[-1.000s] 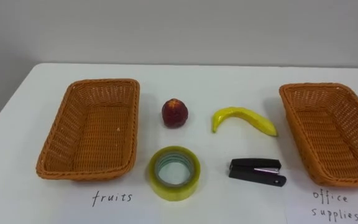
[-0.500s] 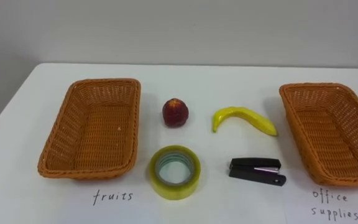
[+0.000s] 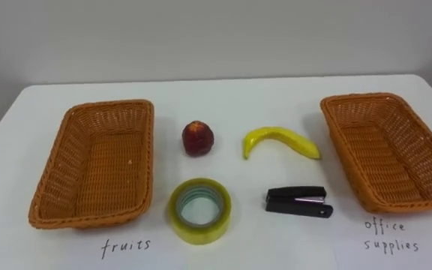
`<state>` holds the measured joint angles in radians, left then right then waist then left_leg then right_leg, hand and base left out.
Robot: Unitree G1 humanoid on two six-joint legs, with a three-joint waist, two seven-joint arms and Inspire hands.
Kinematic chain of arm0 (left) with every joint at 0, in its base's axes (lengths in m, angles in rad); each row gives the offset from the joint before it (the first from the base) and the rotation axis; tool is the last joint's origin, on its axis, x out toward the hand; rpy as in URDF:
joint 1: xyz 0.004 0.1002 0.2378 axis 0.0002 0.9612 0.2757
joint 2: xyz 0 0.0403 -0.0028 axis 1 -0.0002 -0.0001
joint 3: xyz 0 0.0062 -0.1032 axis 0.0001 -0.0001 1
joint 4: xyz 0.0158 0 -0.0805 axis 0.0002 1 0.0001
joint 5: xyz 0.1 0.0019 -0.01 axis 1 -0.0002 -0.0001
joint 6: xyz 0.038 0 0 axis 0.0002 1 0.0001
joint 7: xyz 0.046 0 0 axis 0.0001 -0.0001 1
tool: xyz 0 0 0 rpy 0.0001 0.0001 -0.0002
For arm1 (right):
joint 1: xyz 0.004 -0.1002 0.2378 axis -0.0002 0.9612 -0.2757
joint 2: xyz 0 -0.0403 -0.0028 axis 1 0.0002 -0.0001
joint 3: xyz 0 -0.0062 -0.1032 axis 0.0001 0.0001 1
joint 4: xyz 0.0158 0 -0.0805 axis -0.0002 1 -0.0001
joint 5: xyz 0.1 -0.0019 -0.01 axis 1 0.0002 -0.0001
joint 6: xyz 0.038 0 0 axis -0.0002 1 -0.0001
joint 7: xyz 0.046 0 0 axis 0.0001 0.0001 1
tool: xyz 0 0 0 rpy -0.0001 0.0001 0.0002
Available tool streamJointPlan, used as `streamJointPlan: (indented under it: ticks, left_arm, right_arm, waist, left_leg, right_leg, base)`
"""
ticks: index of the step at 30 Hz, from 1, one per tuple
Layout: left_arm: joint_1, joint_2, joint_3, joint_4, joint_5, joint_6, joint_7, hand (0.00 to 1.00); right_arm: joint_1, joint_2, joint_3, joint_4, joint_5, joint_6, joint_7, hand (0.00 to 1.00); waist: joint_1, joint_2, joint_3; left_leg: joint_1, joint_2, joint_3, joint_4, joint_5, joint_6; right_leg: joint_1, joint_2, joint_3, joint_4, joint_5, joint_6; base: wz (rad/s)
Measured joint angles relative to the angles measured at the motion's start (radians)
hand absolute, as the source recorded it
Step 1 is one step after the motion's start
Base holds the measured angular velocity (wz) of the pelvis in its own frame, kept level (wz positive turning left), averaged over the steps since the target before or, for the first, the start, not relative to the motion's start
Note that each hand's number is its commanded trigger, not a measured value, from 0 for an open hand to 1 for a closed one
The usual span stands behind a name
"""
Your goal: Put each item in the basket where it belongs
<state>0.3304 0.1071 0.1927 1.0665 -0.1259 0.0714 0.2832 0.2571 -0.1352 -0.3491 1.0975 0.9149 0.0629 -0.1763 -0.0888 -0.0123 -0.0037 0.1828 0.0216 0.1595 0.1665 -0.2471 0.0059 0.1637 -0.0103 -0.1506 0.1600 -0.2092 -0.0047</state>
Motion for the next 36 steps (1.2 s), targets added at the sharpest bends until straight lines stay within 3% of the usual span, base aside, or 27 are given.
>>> streamJointPlan:
  ticks: [6, 12, 15, 22, 28, 36]
  left_arm:
    - [0.015, 0.01, 0.021, -0.025, 0.002, -0.013, 0.021, 0.0]
    - [0.017, 0.033, 0.037, -0.039, 0.001, -0.03, 0.019, 0.0]
    - [0.033, 0.03, 0.033, -0.074, 0.001, -0.029, 0.014, 0.0]
    - [0.035, 0.031, 0.033, -0.103, 0.0, -0.034, 0.009, 0.0]
    - [0.035, 0.033, 0.039, -0.122, 0.01, -0.053, 0.009, 0.0]
    - [0.032, 0.034, 0.039, -0.123, 0.01, -0.079, 0.006, 0.0]
  right_arm:
    - [0.019, 0.0, -0.148, -0.177, 0.054, -0.022, -0.191, 0.0]
    - [0.008, -0.008, -0.187, -0.34, 0.097, -0.088, -0.382, 0.0]
    - [0.011, -0.009, -0.19, -0.407, 0.1, -0.098, -0.461, 0.0]
    - [0.011, -0.019, -0.226, -0.558, 0.096, -0.119, -0.614, 0.0]
    - [0.007, -0.046, -0.243, -0.764, -0.054, -0.188, -0.783, 0.0]
    - [0.012, -0.069, -0.265, -0.933, -0.133, -0.237, -0.877, 0.0]
  waist:
    - [-0.031, -0.017, -0.0048]
    - [-0.046, -0.046, -0.0039]
    - [-0.047, -0.054, -0.0037]
    - [-0.047, -0.049, -0.0019]
    - [-0.04, -0.044, 0.0003]
    - [-0.025, -0.042, 0.0022]
  left_leg:
    - [-0.009, -0.001, 0.006, -0.002, 0.0, 0.0]
    - [-0.026, -0.001, 0.006, -0.001, 0.001, 0.001]
    - [-0.041, -0.002, 0.006, -0.001, 0.001, 0.001]
    - [-0.043, -0.002, 0.006, -0.003, 0.001, 0.001]
    - [-0.054, -0.001, 0.006, -0.004, 0.001, 0.001]
    - [-0.056, -0.002, 0.007, -0.008, 0.001, 0.001]
  right_leg:
    - [-0.027, 0.001, 0.019, 0.024, -0.001, 0.0]
    - [-0.048, 0.001, 0.018, 0.028, -0.002, 0.0]
    - [-0.061, 0.001, 0.018, 0.031, -0.003, 0.0]
    - [-0.065, 0.001, 0.022, 0.031, -0.003, 0.001]
    - [-0.077, 0.003, 0.021, 0.028, -0.003, 0.001]
    - [-0.079, 0.003, 0.022, 0.028, -0.003, 0.001]
  base:
    - [-0.09]
    - [-0.03]
    - [0.0]
    - [0.0]
    - [0.0]
    - [0.0]
